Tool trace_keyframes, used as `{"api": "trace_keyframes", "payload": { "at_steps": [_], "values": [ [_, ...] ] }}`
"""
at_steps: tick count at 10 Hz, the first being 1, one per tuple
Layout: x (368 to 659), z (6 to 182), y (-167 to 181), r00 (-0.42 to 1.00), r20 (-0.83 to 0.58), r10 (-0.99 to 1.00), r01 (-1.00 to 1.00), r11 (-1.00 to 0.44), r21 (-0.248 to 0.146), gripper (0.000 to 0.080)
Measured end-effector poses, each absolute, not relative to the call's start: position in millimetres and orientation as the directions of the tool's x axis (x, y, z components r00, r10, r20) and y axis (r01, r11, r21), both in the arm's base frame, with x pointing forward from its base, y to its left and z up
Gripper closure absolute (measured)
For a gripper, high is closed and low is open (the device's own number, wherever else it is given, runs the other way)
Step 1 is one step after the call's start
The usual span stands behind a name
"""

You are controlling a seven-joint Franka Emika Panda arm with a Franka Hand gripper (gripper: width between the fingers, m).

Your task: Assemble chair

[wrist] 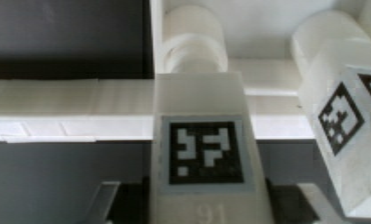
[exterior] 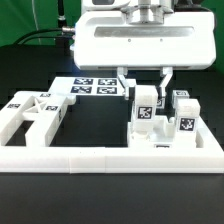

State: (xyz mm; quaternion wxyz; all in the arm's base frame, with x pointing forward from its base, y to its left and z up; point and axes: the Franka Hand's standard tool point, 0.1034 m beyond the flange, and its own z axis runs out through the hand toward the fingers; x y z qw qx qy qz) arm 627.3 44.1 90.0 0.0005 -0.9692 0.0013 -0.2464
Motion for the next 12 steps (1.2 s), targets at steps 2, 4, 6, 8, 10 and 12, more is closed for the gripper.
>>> {"api": "trace_keyframes", "payload": {
  "at_steps": [2,4,6,8,10,12],
  "values": [
    [625,84.3,42,0.882,0.472,-0.001,-0.002,-1.000,0.002,0.0512],
    [627,79.7,47,0.861,0.509,0.007,0.003,-1.000,0.009,0.0512],
    [627,79.7,46,0.860,0.510,0.009,0.004,-1.000,0.011,0.0512],
    [627,79.6,46,0.860,0.510,0.009,0.004,-1.000,0.011,0.0208],
    [630,86.8,42,0.882,0.472,0.002,0.001,-1.000,0.002,0.0167],
    [634,98.1,39,0.898,0.441,-0.001,0.002,-1.000,-0.006,0.0153]
  ]
}}
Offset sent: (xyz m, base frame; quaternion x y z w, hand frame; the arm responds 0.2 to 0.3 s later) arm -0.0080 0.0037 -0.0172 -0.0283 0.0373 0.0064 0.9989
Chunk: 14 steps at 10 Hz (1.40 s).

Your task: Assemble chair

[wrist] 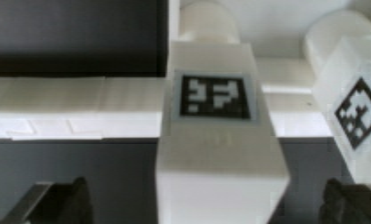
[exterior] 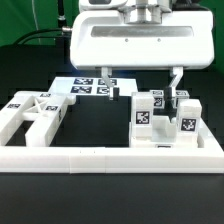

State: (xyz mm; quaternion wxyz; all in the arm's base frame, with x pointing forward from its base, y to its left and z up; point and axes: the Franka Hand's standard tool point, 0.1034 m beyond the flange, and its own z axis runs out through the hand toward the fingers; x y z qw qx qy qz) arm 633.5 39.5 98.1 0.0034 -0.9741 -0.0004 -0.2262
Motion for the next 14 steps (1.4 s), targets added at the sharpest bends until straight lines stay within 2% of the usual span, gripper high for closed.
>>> {"api": "trace_keyframes", "payload": {
  "at_steps": [2,8,12,14],
  "values": [
    [636,105.8,40,0.900,0.436,-0.001,0.004,-1.000,-0.011,0.0150],
    [633,99.1,42,0.925,0.379,-0.009,-0.001,-1.000,-0.021,0.0150],
    [625,95.8,47,0.999,0.042,0.000,0.003,-0.998,-0.061,0.0150],
    [629,93.7,47,1.000,0.005,0.009,0.010,-0.998,-0.062,0.0150]
  ]
}}
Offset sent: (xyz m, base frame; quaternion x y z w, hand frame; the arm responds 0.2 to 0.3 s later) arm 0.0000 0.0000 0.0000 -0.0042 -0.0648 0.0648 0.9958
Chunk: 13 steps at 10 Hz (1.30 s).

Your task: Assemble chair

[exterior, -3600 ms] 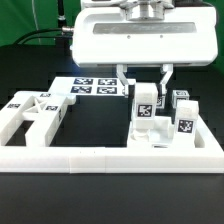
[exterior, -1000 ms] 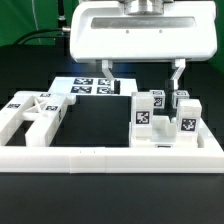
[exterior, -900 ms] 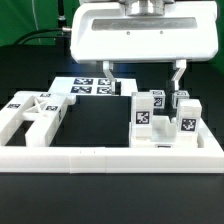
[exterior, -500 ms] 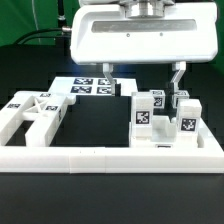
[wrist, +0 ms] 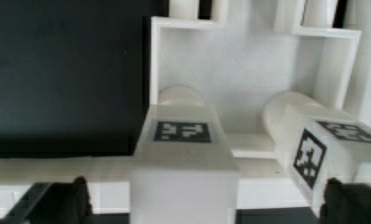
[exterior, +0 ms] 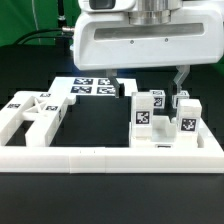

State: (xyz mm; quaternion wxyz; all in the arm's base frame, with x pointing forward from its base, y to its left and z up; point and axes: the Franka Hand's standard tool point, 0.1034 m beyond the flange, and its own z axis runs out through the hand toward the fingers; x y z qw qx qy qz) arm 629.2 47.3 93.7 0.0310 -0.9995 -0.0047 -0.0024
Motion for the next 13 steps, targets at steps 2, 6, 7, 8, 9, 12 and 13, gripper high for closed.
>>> {"api": "trace_keyframes", "payload": {
  "at_steps": [2,6,7,8,9,12,13],
  "values": [
    [632,90.9,41,1.000,0.023,0.020,0.021,-0.998,-0.057,0.0150],
    [634,88.6,39,0.999,0.033,0.032,0.034,-0.998,-0.054,0.0398],
    [634,88.6,38,0.999,0.033,0.020,0.022,-0.998,-0.055,0.0517],
    [634,88.5,38,1.000,0.032,-0.001,0.000,-0.998,-0.056,0.0517],
    [634,88.5,38,1.000,0.032,-0.001,0.001,-0.998,-0.056,0.0517],
    [634,88.3,39,0.985,0.021,-0.169,-0.167,-0.984,-0.063,0.0517],
    [634,88.2,39,0.978,0.018,-0.206,-0.204,-0.977,-0.064,0.0517]
  ]
}}
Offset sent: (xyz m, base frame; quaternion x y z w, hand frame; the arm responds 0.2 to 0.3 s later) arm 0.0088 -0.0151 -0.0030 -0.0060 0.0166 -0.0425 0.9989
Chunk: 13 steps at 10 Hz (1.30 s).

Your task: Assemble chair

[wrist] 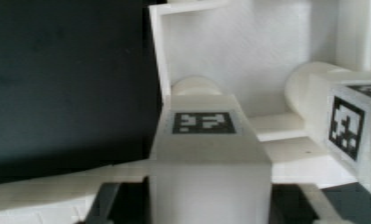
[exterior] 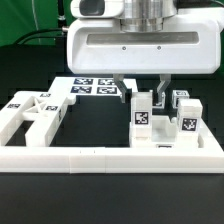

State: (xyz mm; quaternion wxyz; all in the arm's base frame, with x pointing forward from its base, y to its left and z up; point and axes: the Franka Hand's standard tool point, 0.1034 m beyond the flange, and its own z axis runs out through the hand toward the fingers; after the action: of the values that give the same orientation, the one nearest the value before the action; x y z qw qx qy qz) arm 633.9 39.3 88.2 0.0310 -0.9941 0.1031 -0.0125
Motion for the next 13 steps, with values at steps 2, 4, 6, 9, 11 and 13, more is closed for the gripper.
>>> {"api": "trace_keyframes", "payload": {
  "at_steps": [2,4,6,9,11,13],
  "values": [
    [634,88.0,40,0.951,0.011,-0.309,-0.308,-0.949,-0.066,0.0515],
    [634,87.7,40,0.897,0.001,-0.443,-0.442,-0.895,-0.067,0.0515],
    [633,87.1,47,0.798,-0.004,-0.603,-0.602,-0.796,-0.070,0.0515],
    [633,86.9,50,0.615,-0.013,-0.789,-0.787,-0.613,-0.068,0.0515],
    [635,86.6,59,0.306,-0.007,-0.952,-0.946,-0.303,-0.118,0.0515],
    [635,87.1,58,0.228,-0.019,-0.973,-0.967,-0.224,-0.121,0.0515]
  ]
}}
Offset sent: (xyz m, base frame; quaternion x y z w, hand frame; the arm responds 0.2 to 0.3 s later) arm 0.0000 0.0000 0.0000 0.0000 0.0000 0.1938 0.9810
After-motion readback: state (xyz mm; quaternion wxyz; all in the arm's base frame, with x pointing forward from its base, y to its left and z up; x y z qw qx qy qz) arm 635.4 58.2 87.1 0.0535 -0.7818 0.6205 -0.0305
